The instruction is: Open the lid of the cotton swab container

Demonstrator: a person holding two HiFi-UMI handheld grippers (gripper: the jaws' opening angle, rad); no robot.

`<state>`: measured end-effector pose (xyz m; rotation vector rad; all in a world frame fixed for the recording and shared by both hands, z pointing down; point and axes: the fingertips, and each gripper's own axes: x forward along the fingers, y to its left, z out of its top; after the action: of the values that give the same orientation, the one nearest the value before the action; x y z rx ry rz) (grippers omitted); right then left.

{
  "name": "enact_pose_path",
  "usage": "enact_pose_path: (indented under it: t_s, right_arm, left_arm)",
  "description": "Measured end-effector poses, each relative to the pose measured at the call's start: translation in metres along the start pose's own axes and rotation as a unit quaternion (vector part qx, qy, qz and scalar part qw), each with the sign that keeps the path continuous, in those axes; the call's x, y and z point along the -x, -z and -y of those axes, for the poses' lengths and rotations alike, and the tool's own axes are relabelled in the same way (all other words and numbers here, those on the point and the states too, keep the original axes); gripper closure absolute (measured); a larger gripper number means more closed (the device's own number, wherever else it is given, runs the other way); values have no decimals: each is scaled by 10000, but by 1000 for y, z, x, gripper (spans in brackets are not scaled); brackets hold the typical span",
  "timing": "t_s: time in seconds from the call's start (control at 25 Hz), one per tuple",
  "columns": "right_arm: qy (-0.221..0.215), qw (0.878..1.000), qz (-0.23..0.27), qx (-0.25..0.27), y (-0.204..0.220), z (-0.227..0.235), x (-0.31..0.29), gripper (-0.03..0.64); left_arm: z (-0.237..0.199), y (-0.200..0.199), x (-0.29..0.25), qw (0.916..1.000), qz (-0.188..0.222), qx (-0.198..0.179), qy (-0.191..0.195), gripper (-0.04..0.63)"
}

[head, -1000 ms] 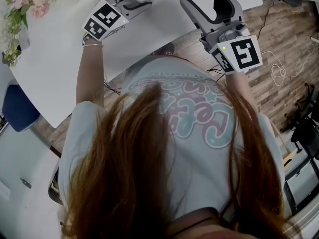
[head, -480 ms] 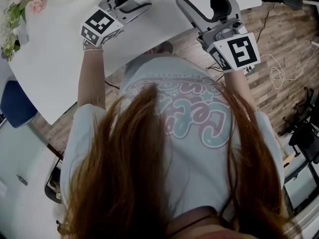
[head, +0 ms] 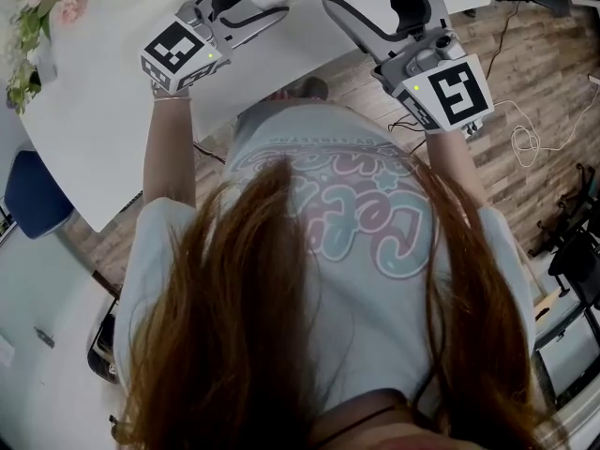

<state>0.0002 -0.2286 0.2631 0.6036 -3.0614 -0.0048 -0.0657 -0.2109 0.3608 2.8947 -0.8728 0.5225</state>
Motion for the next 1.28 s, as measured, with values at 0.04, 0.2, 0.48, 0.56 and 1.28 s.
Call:
enact_pose_path:
  t_s: [0.04,0.2,0.48,0.56,1.28]
  right_arm:
    - [-57,10000,13,28,-1,-1,1,319]
    - [-275,9995,58,130,-8,-2,5,319]
    - [-911,9943,169,525,-21,-23,6,319]
    - [-1097,9909,160,763,-23,-32,5,319]
    - [-2488,9616,-83,1151,-24,-67,-1,339]
  left_arm:
    - [3,-4,0,10000,14,-46,44,405]
    - [14,-19,-2,9995,15,-197,237,405]
    - [38,-44,-3,9972,123,-423,602,405]
    - [43,-50,-2,9963,149,-509,677,405]
    - [70,-81,3,9851,125,-793,1523,405]
